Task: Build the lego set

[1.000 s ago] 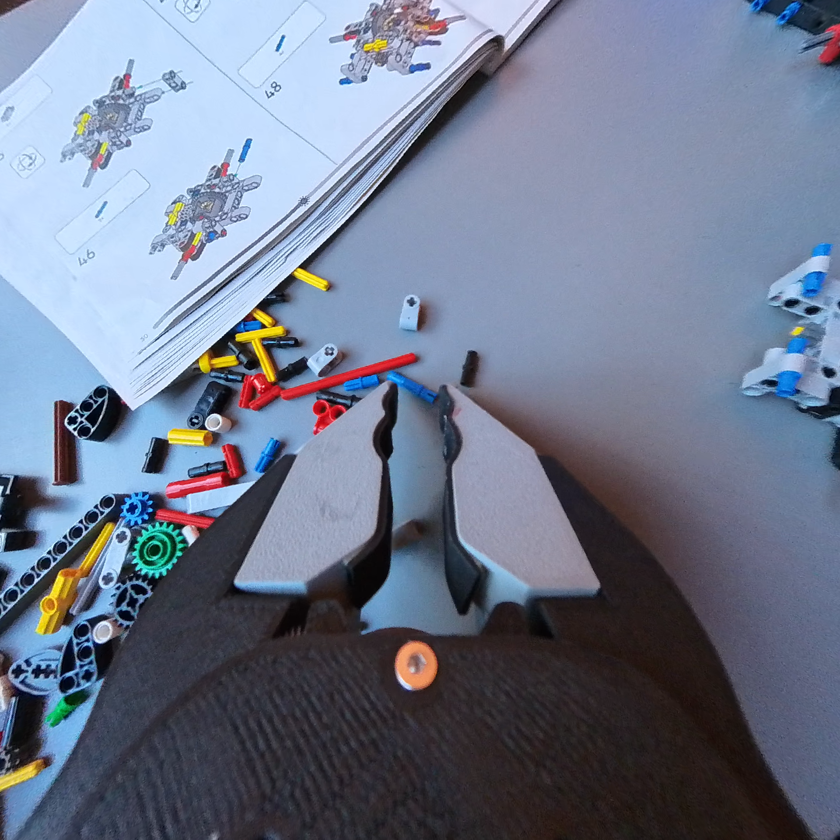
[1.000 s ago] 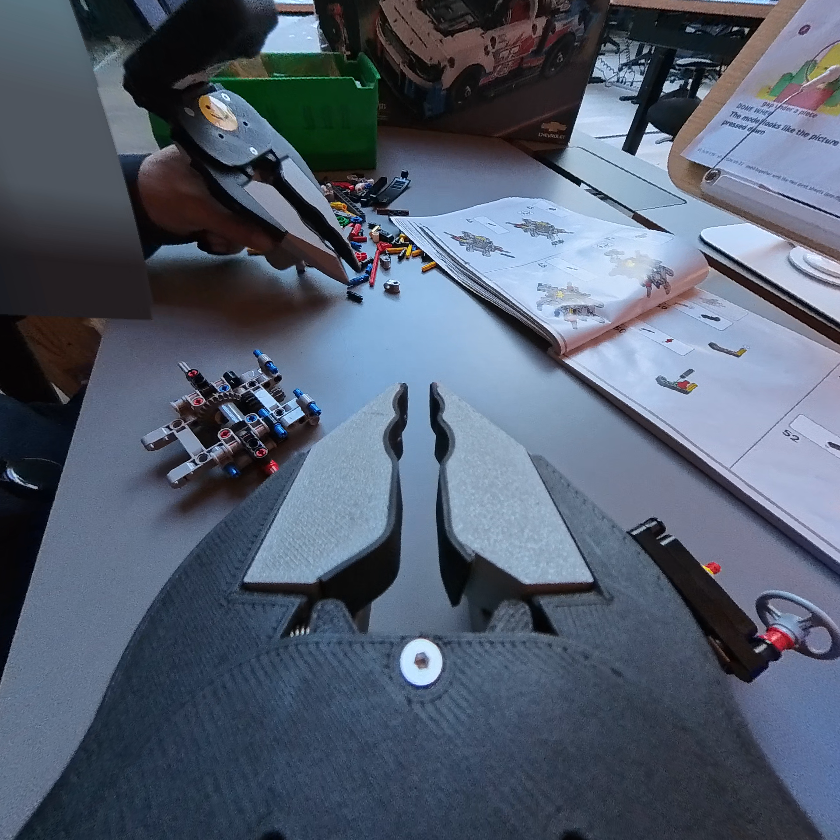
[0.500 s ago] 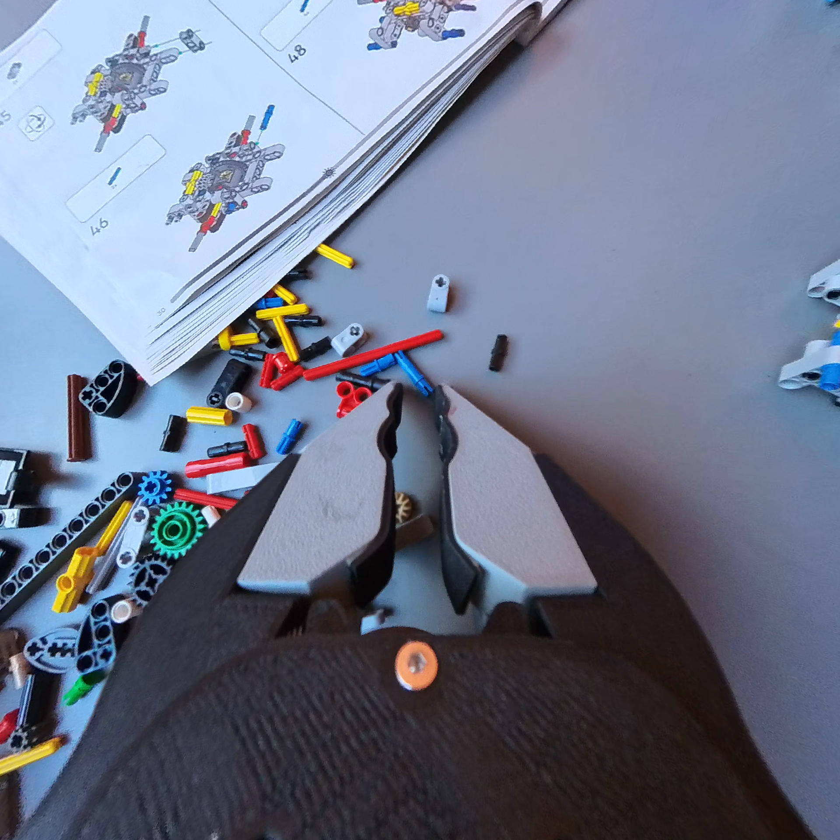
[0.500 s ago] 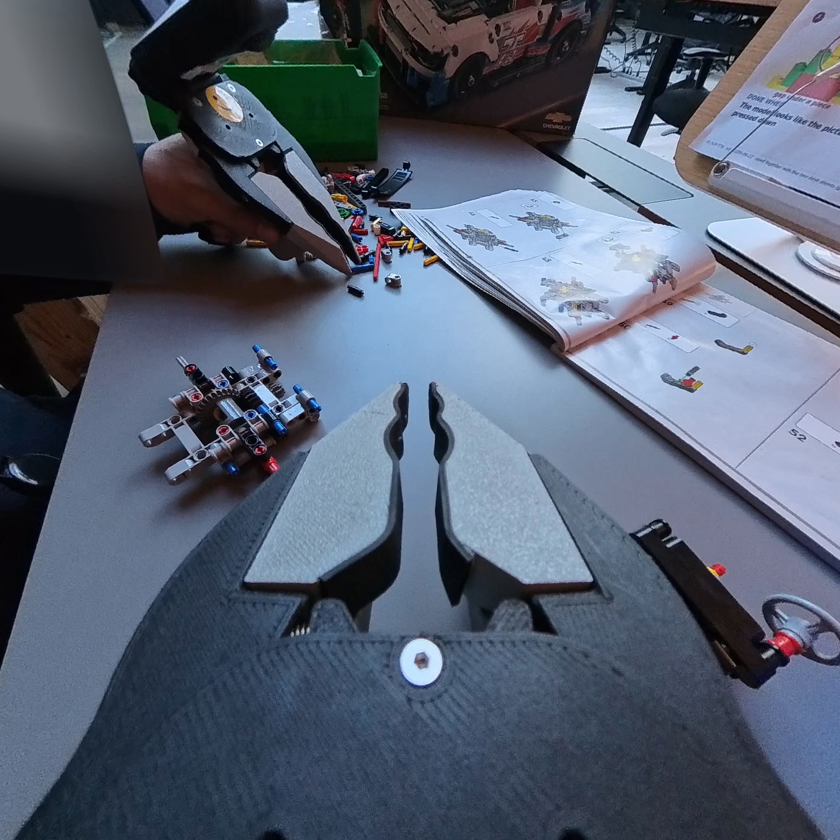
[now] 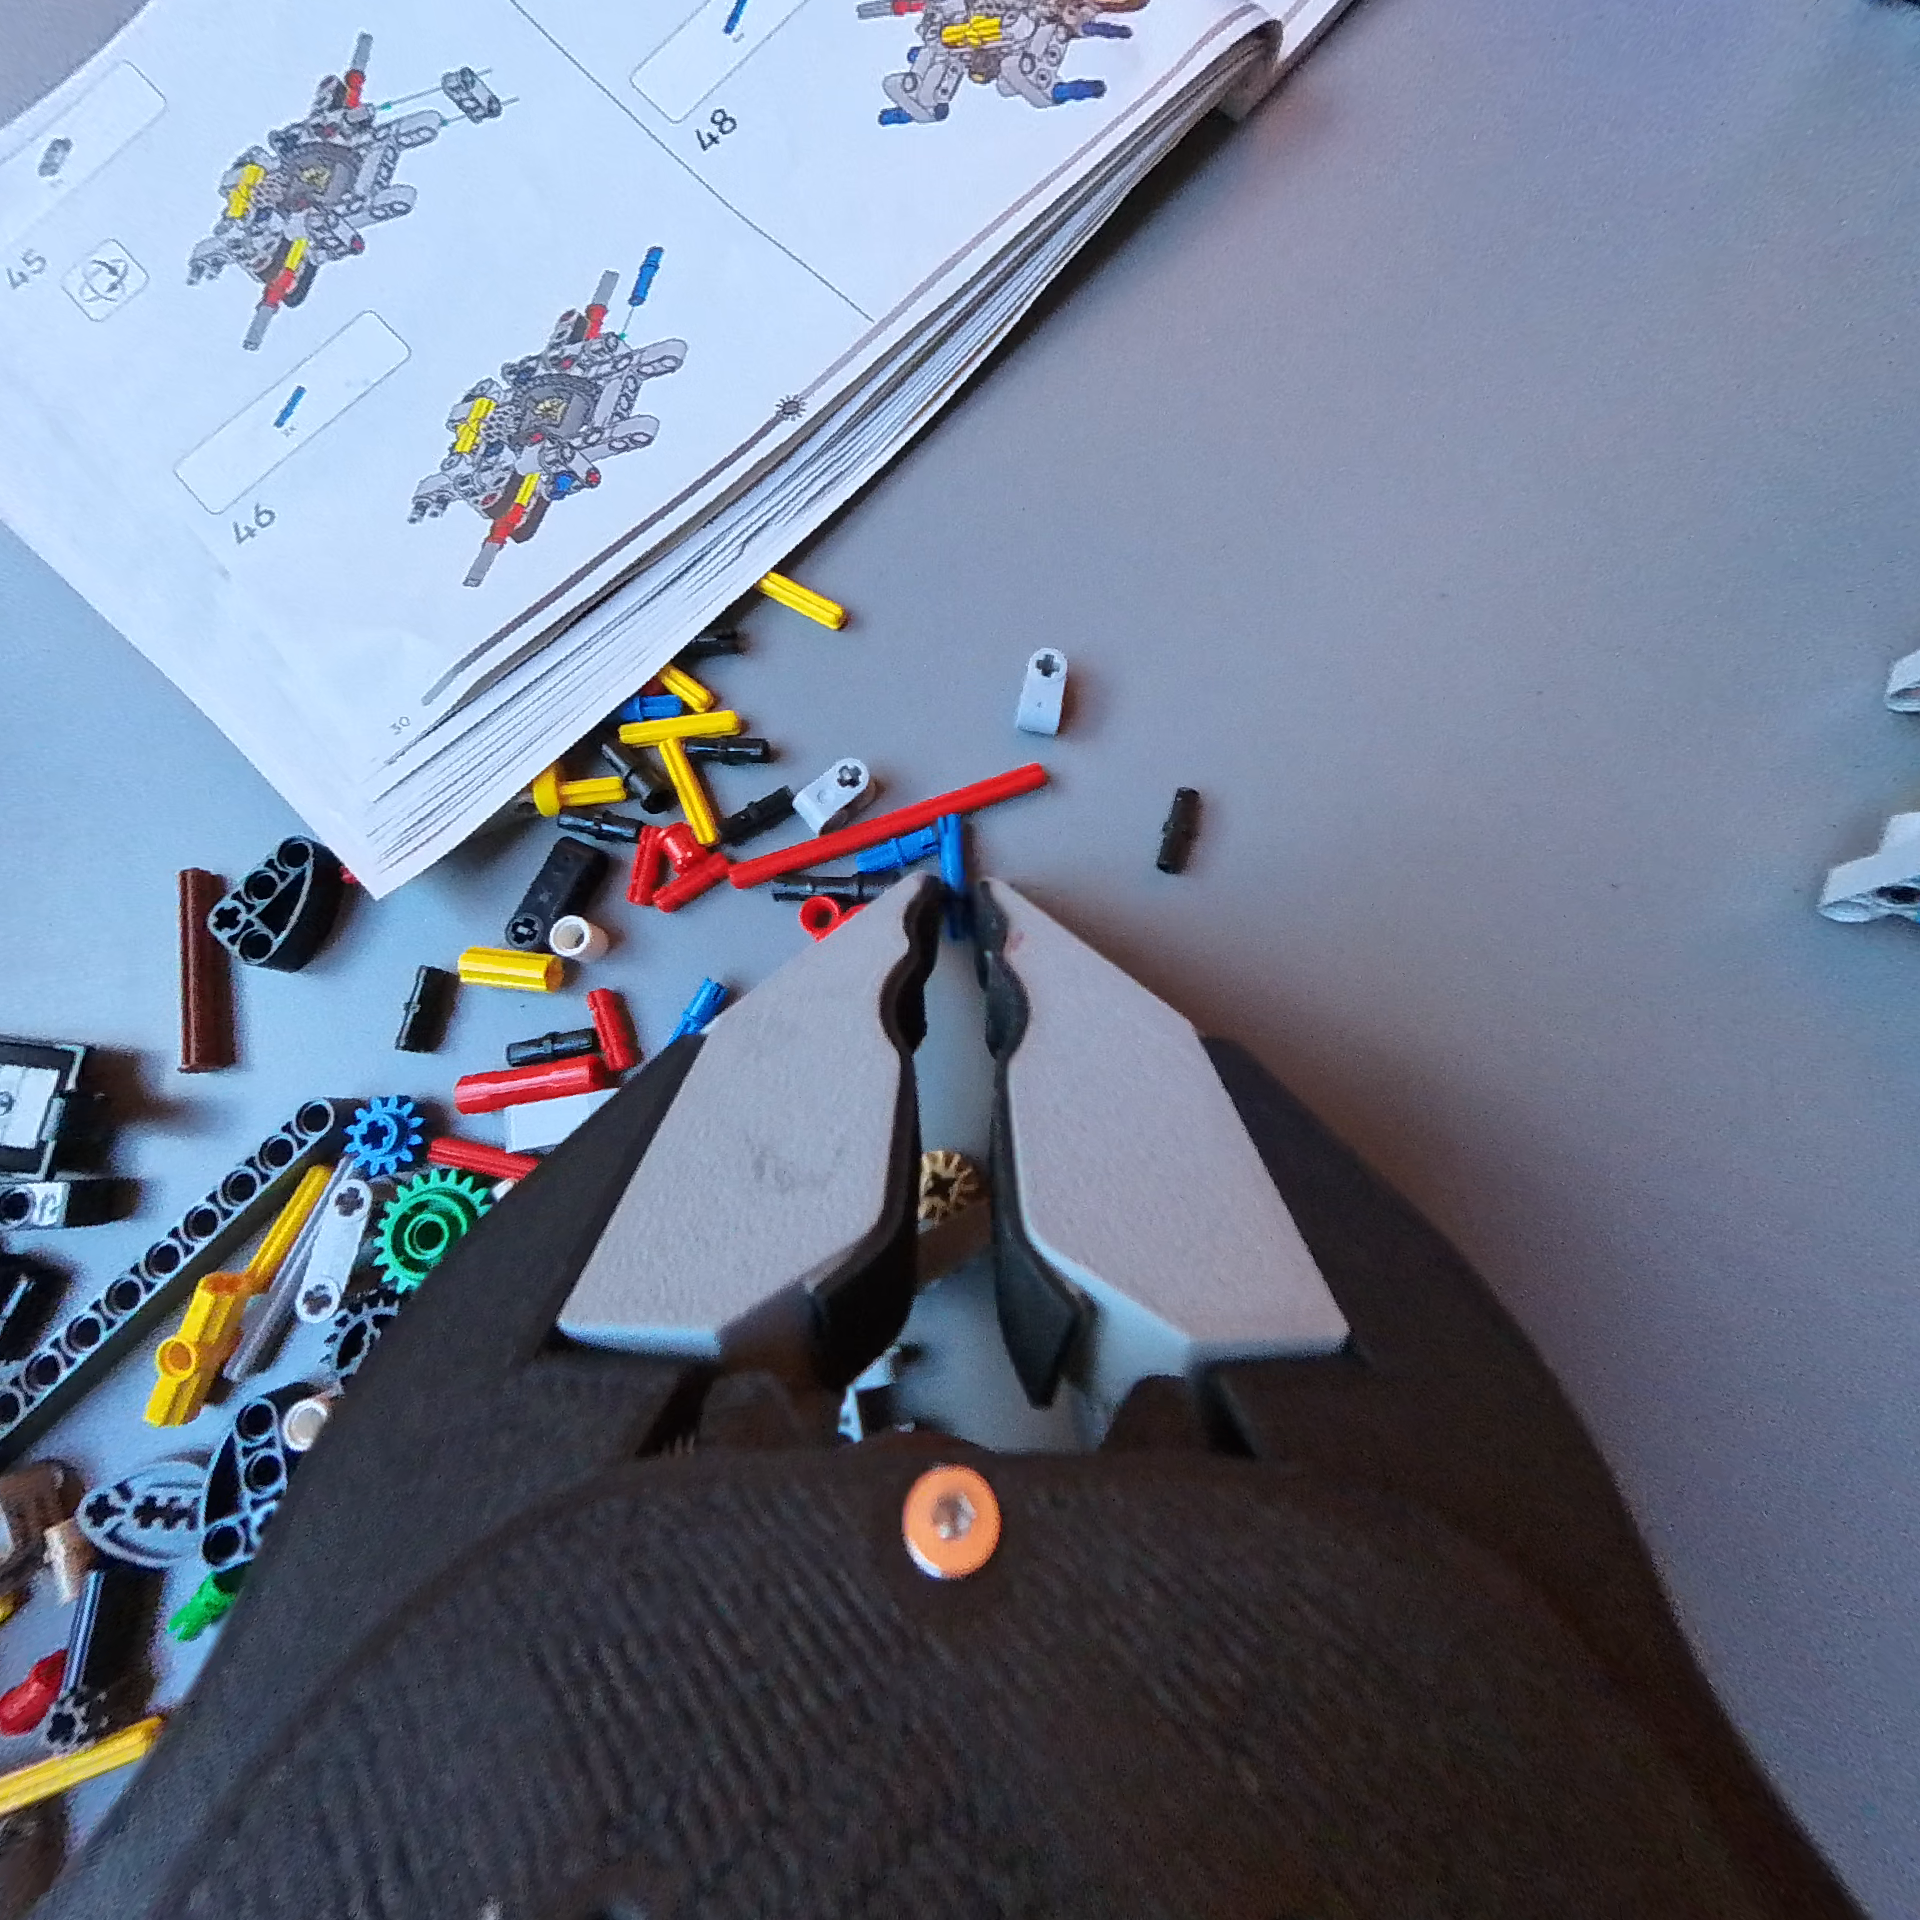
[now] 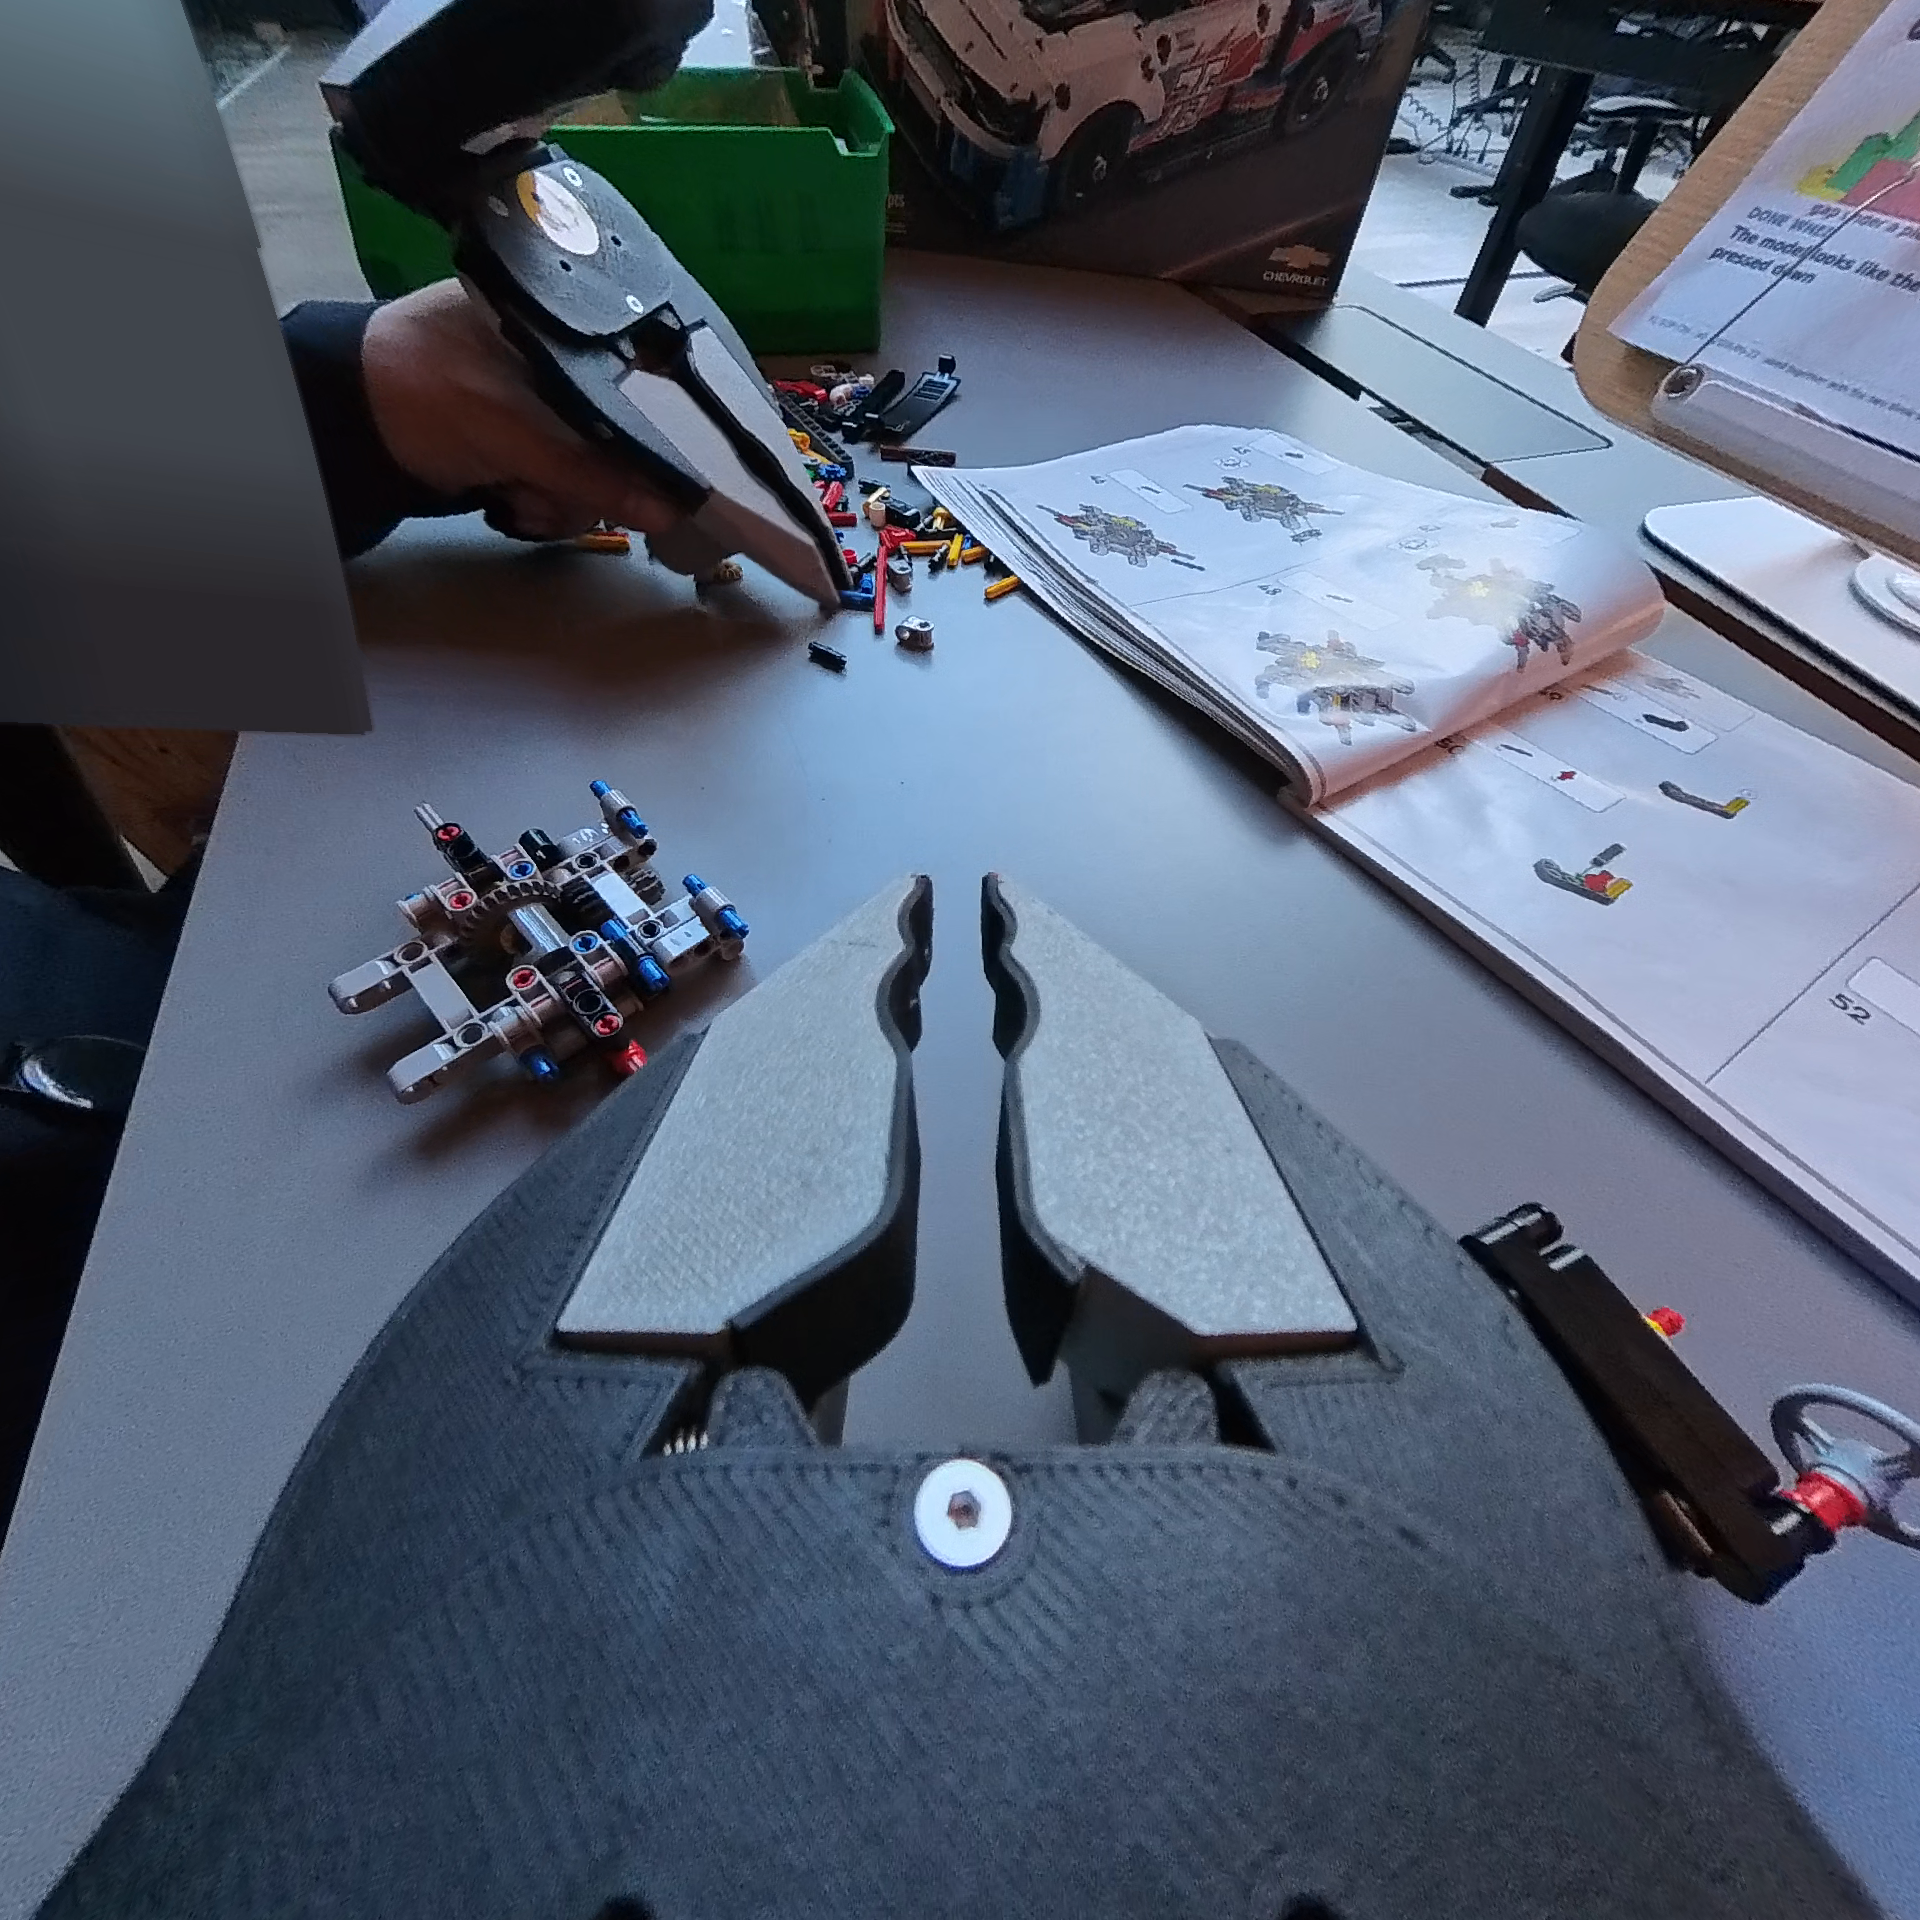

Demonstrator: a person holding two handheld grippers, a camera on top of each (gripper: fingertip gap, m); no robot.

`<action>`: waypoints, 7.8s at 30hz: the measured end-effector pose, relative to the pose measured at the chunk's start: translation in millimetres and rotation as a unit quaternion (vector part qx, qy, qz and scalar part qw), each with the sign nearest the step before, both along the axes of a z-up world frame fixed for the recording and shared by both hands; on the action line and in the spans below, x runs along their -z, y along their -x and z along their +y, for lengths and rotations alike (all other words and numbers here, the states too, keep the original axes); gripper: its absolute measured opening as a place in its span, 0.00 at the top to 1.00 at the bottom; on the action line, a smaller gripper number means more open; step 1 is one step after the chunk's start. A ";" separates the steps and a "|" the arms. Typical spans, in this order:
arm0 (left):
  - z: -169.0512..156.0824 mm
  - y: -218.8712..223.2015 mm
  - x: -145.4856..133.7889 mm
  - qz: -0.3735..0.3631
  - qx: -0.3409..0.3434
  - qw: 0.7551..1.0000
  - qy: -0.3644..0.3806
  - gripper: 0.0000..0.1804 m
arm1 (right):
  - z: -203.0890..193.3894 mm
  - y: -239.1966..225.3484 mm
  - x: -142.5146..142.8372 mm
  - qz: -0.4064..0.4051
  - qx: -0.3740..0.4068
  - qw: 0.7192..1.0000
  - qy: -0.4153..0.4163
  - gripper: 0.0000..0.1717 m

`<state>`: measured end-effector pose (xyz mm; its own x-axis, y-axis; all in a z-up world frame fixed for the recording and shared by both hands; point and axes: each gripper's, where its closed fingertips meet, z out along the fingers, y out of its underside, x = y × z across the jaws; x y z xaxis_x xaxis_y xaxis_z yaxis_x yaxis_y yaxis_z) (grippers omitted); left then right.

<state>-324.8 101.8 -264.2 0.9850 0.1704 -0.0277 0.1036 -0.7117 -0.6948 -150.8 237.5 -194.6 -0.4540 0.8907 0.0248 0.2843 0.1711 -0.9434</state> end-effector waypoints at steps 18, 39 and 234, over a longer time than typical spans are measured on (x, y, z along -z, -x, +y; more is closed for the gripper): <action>-19.3 -129.6 -14.8 -0.128 0.228 0.965 -0.009 0.98 | -5.5 -1.9 1.2 -0.001 -0.018 1.000 0.004 0.97; -27.1 -156.3 0.7 -0.080 0.278 0.957 0.042 0.98 | -7.4 -2.5 1.5 0.002 -0.020 1.000 -0.007 0.97; 2.3 -173.8 -17.4 -0.002 0.319 0.947 -0.023 0.99 | -124.5 -21.0 39.0 -0.170 -0.203 0.963 0.047 0.87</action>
